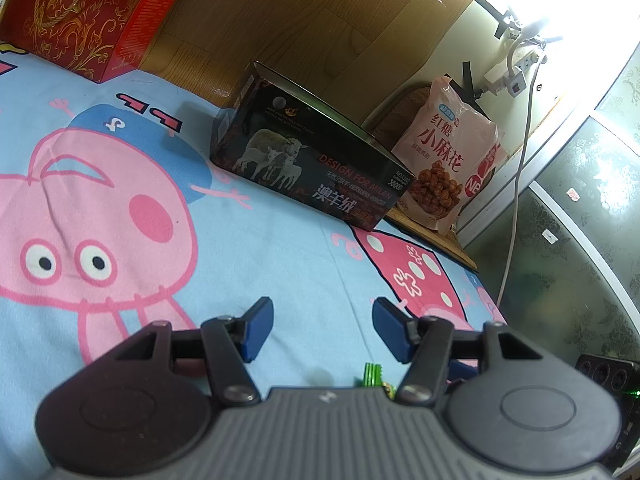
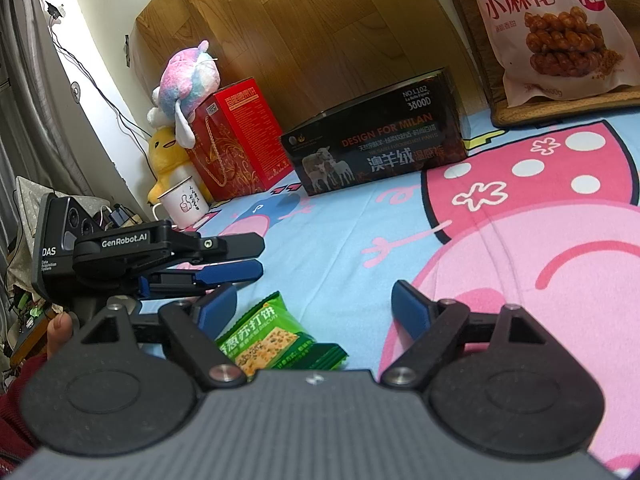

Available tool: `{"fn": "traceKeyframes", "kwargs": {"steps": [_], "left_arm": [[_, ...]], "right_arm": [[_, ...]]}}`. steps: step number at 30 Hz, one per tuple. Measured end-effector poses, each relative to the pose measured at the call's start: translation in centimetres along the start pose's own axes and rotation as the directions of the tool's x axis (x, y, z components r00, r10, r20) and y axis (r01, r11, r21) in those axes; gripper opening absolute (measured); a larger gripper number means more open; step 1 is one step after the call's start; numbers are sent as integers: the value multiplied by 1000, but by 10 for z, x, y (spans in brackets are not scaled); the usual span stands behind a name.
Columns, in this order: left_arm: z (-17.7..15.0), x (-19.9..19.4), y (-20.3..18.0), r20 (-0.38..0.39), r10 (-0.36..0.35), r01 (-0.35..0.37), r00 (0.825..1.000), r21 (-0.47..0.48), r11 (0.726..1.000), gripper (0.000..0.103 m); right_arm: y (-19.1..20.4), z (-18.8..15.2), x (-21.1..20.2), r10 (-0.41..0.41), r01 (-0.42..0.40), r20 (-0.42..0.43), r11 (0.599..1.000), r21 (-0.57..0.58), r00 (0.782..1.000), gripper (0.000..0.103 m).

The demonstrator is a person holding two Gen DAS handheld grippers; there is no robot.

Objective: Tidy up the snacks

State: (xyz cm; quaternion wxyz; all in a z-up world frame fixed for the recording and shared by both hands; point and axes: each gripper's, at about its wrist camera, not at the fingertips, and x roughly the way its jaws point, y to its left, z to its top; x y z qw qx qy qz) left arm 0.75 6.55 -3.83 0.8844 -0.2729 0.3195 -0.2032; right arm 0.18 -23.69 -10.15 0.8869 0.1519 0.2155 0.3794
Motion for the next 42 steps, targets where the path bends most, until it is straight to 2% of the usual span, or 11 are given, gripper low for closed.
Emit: {"fn": "traceKeyframes", "kwargs": {"steps": [19,21,24,27,30,33,36,37,39,40,42], "left_arm": [[0,0,-2,-7,-6,6,1000,4,1000,57],[1,0,0,-18,-23,23,1000,-12,1000,57],[3,-8,4,-43,-94,92,995,-49,995,57],[0,-24,-6,-60,-161,161,985,-2,987,57],[-10,-31,-19,-112,-171,177,979,48,983,57],[-23,-26,-25,-175,-171,181,970,43,983,57],[-33,-18,-30,-218,-156,166,964,32,986,54],[-35,-15,-30,-234,-167,176,958,18,984,48],[-39,-4,-31,-273,-204,206,940,-25,978,38],[-40,0,-34,-282,-203,205,938,-23,978,36],[-34,1,-41,-263,-168,181,950,26,983,36]], "right_arm": [[1,0,0,-3,3,-2,1000,-7,1000,87],[1,-1,-4,-1,1,-6,1000,-4,1000,87],[2,-2,-11,71,-71,-61,997,-1,996,87],[12,-4,-18,83,-93,-127,993,-77,989,87],[18,-8,-18,68,-91,-171,987,-135,983,87],[23,-8,-12,64,-96,-189,982,-165,980,87],[39,-12,-5,15,-73,-209,958,-277,978,87],[43,-14,-3,-5,-63,-210,947,-316,978,85],[50,-18,0,-58,-20,-188,921,-388,981,69],[53,-20,2,-87,7,-169,906,-423,982,49],[50,-13,6,-89,14,-161,909,-416,983,45]]}}
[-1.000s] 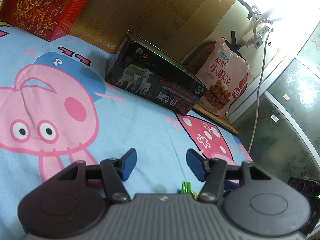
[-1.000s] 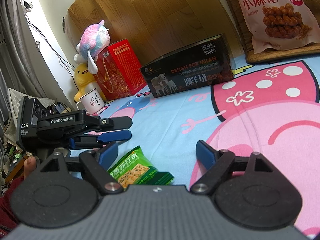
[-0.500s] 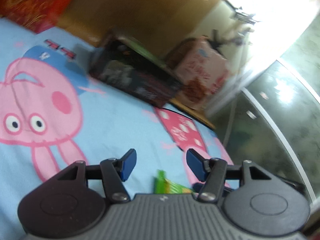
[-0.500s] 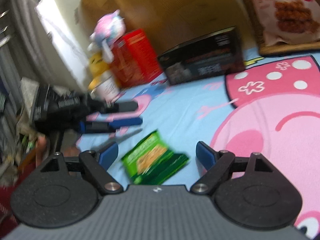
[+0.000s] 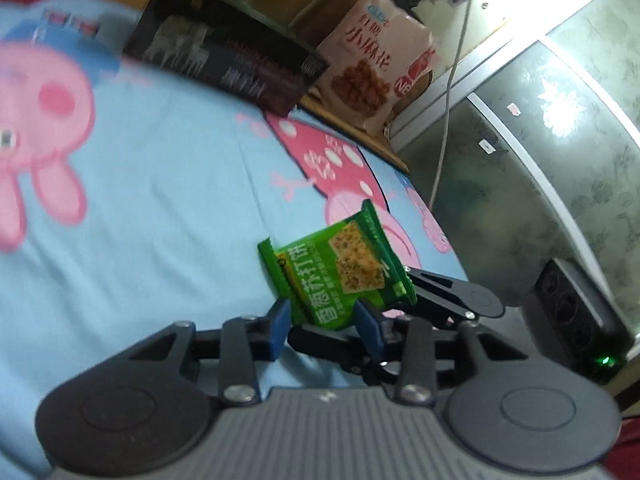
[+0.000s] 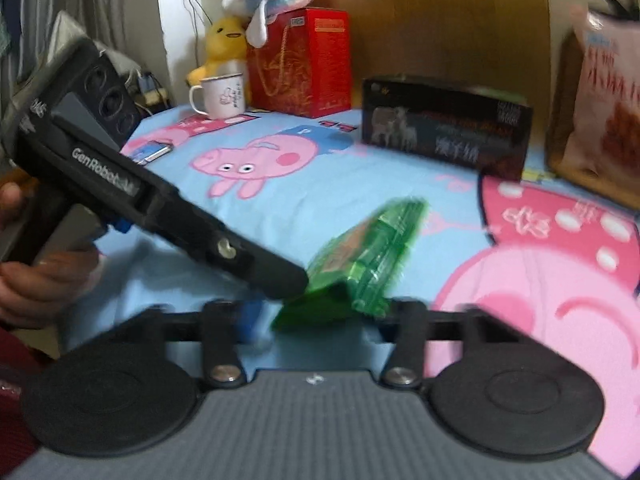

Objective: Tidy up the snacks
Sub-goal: 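Grasp the green biscuit packet with the right tool and lift it, then lower the green biscuit packet into the box and open the right tool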

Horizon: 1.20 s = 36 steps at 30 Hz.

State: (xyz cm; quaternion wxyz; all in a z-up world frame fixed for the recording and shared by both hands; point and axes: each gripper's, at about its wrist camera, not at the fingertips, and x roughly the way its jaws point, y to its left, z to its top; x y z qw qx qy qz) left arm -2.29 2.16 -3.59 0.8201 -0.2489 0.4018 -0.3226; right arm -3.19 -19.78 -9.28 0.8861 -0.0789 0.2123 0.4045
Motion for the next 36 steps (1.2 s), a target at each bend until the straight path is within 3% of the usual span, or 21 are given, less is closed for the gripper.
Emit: {"fn": "traceKeyframes", "kwargs": {"steps": [2,4,8,13,16,18,19,21,22,25,27,31,36], "left_arm": [[11,-4,0,21,-9,9,1000,-7,1000,34],[22,-6,2,30,-24,24,999,-14,1000,34],[53,-4,-1,60,1,-2,998,31,1000,35],[104,-11,-6,134,35,-48,990,92,995,36],[149,-17,-7,211,69,-98,975,127,987,38],[182,-13,-2,255,111,-145,961,119,982,41],[195,-9,2,273,151,-186,950,109,976,41],[212,0,8,294,255,-289,921,78,954,41],[214,2,10,294,282,-314,913,66,947,41],[204,6,11,306,319,-355,897,66,933,44],[193,12,7,309,381,-421,871,71,904,44],[168,15,-3,308,410,-450,859,67,891,46],[136,12,-15,315,479,-526,820,82,847,54]], "right_arm": [[-13,6,2,17,-18,24,998,55,1000,32],[-22,12,3,30,-34,54,996,86,998,30],[-29,30,11,-15,8,120,998,58,993,30],[-51,70,25,-15,0,201,997,74,979,30],[-69,111,39,-8,-13,250,997,81,968,31],[-87,137,57,14,-52,276,990,130,961,39],[-95,146,68,26,-69,270,986,151,962,52],[-104,154,82,-54,5,261,983,182,964,54],[-106,152,84,-85,35,259,981,192,962,54],[-109,129,71,-81,11,290,972,236,954,53],[-105,111,59,-106,31,299,969,246,948,53],[-88,79,34,-127,45,314,966,255,941,54],[-71,49,16,-136,35,304,949,313,943,57]]}}
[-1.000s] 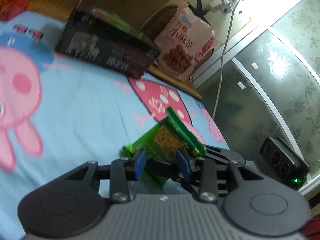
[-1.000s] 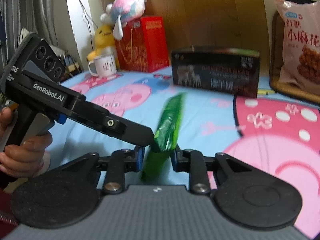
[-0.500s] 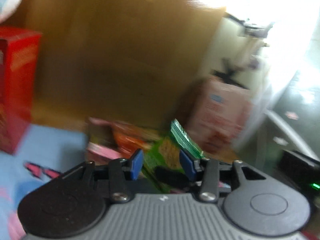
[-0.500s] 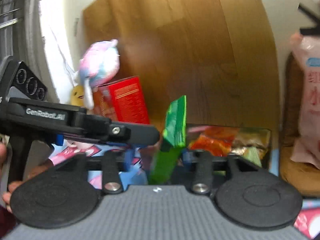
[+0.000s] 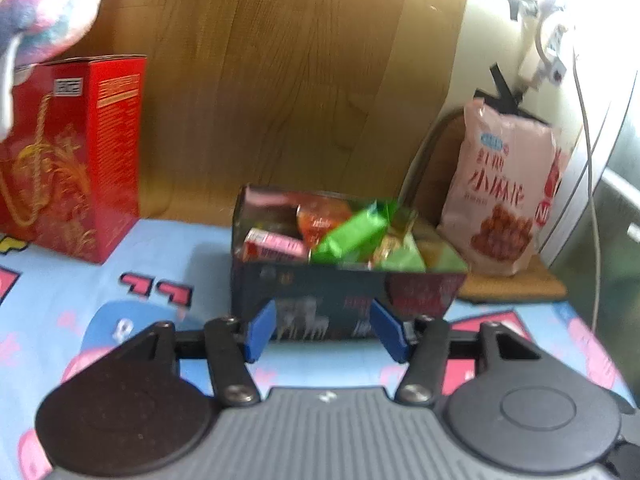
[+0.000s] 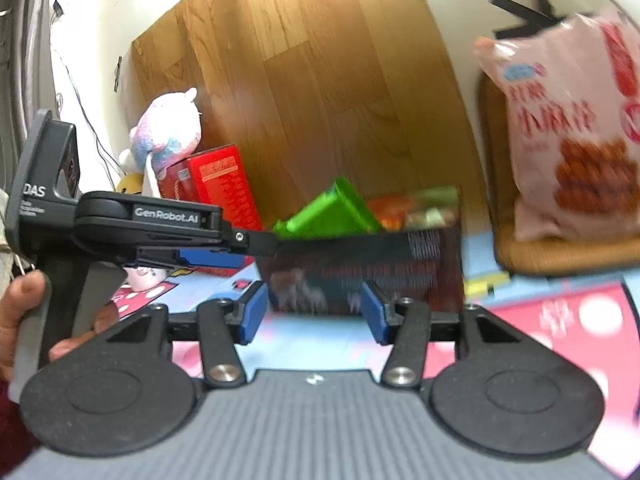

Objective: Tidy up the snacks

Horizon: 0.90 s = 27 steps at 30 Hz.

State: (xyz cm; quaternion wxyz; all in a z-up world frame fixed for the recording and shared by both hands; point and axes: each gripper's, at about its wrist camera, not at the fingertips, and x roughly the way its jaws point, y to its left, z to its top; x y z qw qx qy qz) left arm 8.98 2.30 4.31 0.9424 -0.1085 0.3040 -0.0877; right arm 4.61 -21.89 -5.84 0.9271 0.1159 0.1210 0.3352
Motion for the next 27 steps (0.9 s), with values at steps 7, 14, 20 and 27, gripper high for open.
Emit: {"fn": "traceKeyframes", "kwargs": {"steps": [7,14,20,27], "left_arm": [[-41,-20,-13,-39,99,-97,994,58,994,57],[-71,-30,-18,-76,208,-199,975,109,974,58],[-83,-40,-27,-63,252,-240,966,149,959,78],[-88,-42,-31,-51,277,-265,960,165,950,85]], "right_arm": [[7,-31,-26,-26,28,-27,998,65,999,60],[17,-46,-39,-8,10,-28,997,78,1000,61],[12,-51,-46,3,0,-20,991,136,1000,61],[11,-52,-47,15,-12,-20,989,150,1000,61]]}}
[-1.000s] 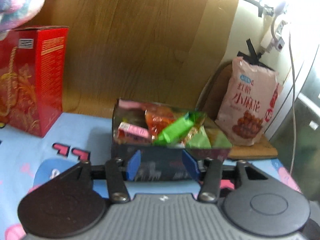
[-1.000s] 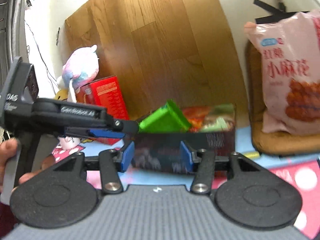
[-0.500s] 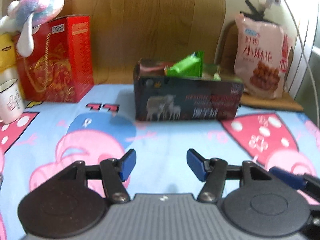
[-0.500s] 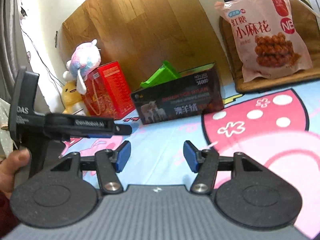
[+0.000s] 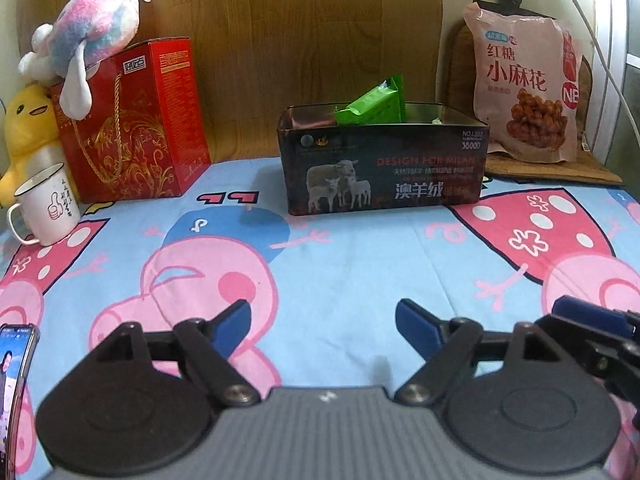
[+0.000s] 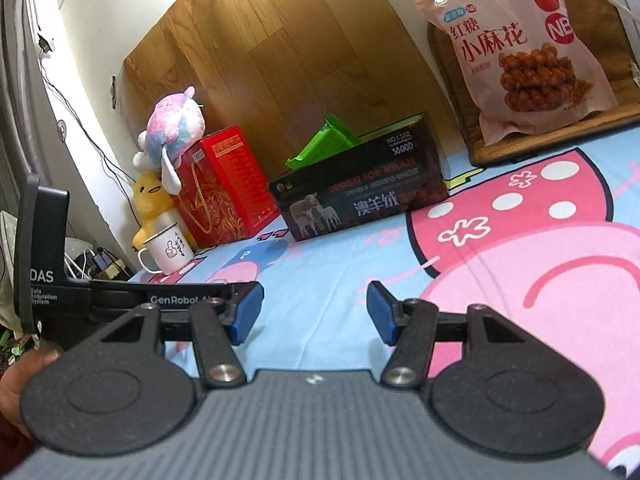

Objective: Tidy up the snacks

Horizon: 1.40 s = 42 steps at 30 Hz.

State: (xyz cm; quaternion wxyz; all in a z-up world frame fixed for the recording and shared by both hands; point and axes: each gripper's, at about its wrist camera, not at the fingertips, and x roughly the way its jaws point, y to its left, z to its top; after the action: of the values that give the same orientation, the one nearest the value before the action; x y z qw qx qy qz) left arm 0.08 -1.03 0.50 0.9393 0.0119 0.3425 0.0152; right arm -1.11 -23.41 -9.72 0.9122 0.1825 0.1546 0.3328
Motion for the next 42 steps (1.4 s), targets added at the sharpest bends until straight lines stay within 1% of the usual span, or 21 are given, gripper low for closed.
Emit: {"fn": "traceKeyframes", "kwargs": {"steps": [2,4,7,12,14,19,24,29,33,35,36,39,42], "left_arm": [[0,0,-1,1,7,-7,1000,-3,1000,90],[0,0,-1,1,16,-16,1000,-5,1000,99],[0,1,1,-2,31,-31,1000,-11,999,103],[1,2,3,-8,53,-53,999,-24,998,103],[1,2,4,-1,61,-61,998,-29,998,103],[2,-2,7,20,78,-78,997,-44,996,103],[4,-4,9,51,137,-134,989,-45,990,103],[5,-2,11,44,166,-164,985,-38,986,103],[4,0,9,45,225,-224,973,-21,974,103],[3,1,7,45,242,-242,969,-12,970,103],[3,1,7,40,242,-242,969,-13,970,103],[4,0,8,29,213,-212,977,-24,977,103],[3,0,6,33,221,-221,975,-15,975,103]], "right_arm": [[-3,0,0,0,0,2,1000,11,1000,65],[-6,1,-1,3,-3,6,1000,29,1000,67],[-10,2,-3,2,-3,13,999,50,1000,69],[-7,1,-4,10,-10,17,999,39,1000,72],[-6,1,-5,10,-11,20,999,33,1000,74],[-7,1,-5,10,-11,23,999,37,1000,75],[-7,1,-5,10,-11,27,999,35,1000,77],[-7,1,-6,11,-12,31,999,38,999,77],[-7,1,-6,13,-14,32,999,40,999,77],[-7,1,-6,14,-16,33,999,40,999,77],[-7,1,-6,15,-16,33,999,41,999,77],[-7,1,-7,17,-19,35,999,43,999,77],[-7,1,-7,20,-22,37,999,46,999,77]]}}
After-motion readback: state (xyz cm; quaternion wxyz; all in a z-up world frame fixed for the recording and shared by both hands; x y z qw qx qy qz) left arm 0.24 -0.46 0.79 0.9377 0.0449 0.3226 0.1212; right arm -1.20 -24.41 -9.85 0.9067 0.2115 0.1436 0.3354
